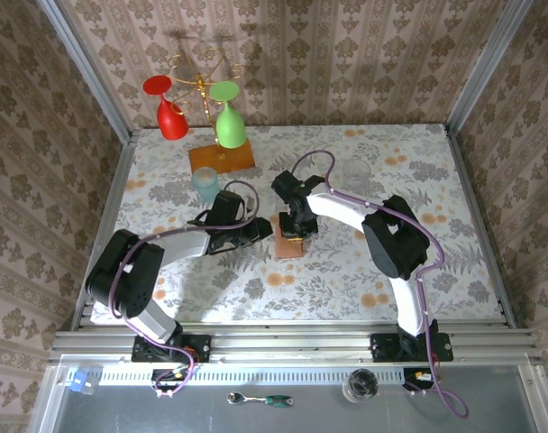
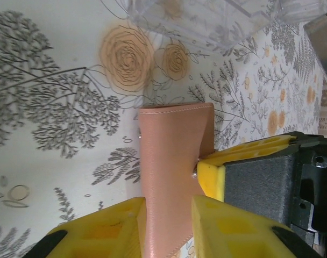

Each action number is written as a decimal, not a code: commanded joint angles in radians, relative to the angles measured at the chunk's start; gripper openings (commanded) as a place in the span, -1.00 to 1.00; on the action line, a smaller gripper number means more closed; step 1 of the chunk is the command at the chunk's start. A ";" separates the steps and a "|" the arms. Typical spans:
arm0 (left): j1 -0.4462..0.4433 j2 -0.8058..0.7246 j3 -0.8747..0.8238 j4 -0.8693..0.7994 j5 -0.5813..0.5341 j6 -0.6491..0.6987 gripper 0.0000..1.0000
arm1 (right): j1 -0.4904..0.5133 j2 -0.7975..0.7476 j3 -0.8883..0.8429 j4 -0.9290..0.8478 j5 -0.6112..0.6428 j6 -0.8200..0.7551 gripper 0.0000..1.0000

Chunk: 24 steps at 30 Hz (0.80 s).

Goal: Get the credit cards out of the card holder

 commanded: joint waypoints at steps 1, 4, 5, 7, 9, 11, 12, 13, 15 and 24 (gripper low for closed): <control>-0.018 0.031 0.045 0.037 0.039 -0.025 -0.47 | 0.002 0.010 -0.050 0.023 -0.043 0.019 -0.86; -0.028 0.053 0.058 0.044 0.050 -0.030 -0.51 | -0.002 -0.013 -0.051 0.023 -0.040 0.020 -0.85; -0.031 0.059 0.061 0.047 0.052 -0.033 -0.52 | -0.001 -0.021 -0.051 0.021 -0.039 0.019 -0.85; -0.034 0.071 0.066 0.059 0.058 -0.043 -0.54 | -0.004 -0.041 -0.050 0.014 -0.031 0.020 -0.85; -0.037 0.083 0.071 0.069 0.067 -0.050 -0.56 | -0.007 -0.058 -0.052 0.010 -0.025 0.018 -0.83; -0.040 0.096 0.076 0.076 0.073 -0.055 -0.60 | -0.011 -0.070 -0.053 0.009 -0.025 0.017 -0.83; -0.043 0.103 0.077 0.077 0.076 -0.055 -0.61 | -0.011 -0.076 -0.053 0.008 -0.026 0.016 -0.83; -0.043 0.108 0.078 0.076 0.077 -0.058 -0.63 | -0.012 -0.082 -0.053 0.007 -0.024 0.015 -0.83; -0.045 0.118 0.077 0.071 0.077 -0.060 -0.64 | -0.014 -0.087 -0.054 0.008 -0.024 0.015 -0.83; -0.044 0.143 0.078 0.020 0.067 -0.063 -0.67 | -0.017 -0.115 -0.063 -0.016 0.012 0.007 -0.83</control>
